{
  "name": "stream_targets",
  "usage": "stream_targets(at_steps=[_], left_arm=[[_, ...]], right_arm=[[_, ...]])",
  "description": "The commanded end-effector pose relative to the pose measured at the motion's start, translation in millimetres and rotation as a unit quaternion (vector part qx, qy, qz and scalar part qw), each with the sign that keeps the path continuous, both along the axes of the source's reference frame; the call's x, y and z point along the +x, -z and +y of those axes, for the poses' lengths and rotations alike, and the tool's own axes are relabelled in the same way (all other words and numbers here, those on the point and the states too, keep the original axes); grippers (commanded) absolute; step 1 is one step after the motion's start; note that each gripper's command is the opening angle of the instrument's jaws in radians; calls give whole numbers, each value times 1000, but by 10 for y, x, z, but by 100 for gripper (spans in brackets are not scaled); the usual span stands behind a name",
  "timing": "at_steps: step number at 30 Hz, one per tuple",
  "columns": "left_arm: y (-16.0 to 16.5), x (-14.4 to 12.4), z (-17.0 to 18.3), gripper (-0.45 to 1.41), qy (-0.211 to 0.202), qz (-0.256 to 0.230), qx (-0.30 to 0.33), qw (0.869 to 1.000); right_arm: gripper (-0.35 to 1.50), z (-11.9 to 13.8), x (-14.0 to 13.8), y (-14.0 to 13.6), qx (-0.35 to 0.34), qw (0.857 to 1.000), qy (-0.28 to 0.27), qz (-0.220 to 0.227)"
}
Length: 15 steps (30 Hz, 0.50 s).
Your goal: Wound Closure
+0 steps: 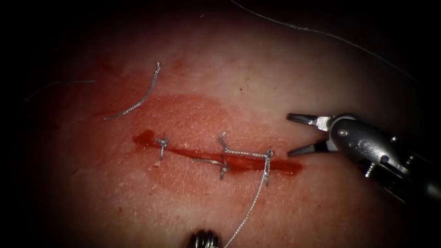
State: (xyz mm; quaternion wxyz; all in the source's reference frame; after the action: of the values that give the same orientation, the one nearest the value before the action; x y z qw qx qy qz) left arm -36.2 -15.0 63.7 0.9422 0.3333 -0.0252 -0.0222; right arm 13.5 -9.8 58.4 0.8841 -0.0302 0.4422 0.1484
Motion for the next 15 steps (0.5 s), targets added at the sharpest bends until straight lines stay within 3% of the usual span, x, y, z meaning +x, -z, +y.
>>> stream_targets(at_steps=[1, 2, 5, 8, 10, 11, 15], left_arm=[[3, -4, 12, -15, 1, -3, -5, 1000], [2, -3, 14, -16, 2, -4, -7, 1000], [1, 1, 28, -45, 5, -11, -32, 999], [0, 4, 48, -45, 15, -4, -54, 998], [-3, 6, 52, -45, 16, -4, -60, 998], [-6, 8, 53, -45, 15, -5, -63, 998], [-7, 8, 51, -45, 15, -3, -65, 998]], right_arm=[[41, 3, 11, 10, -14, 998, -57, 23], [36, 1, 11, 9, -19, 996, -83, 34], [29, -6, 7, -5, -38, 983, -165, 69], [31, -27, -1, -35, -50, 971, -216, 90], [56, -33, -1, -45, -43, 972, -214, 82], [47, -38, 2, -51, -35, 978, -193, 70], [42, -47, 20, -49, -11, 985, -169, 30]])
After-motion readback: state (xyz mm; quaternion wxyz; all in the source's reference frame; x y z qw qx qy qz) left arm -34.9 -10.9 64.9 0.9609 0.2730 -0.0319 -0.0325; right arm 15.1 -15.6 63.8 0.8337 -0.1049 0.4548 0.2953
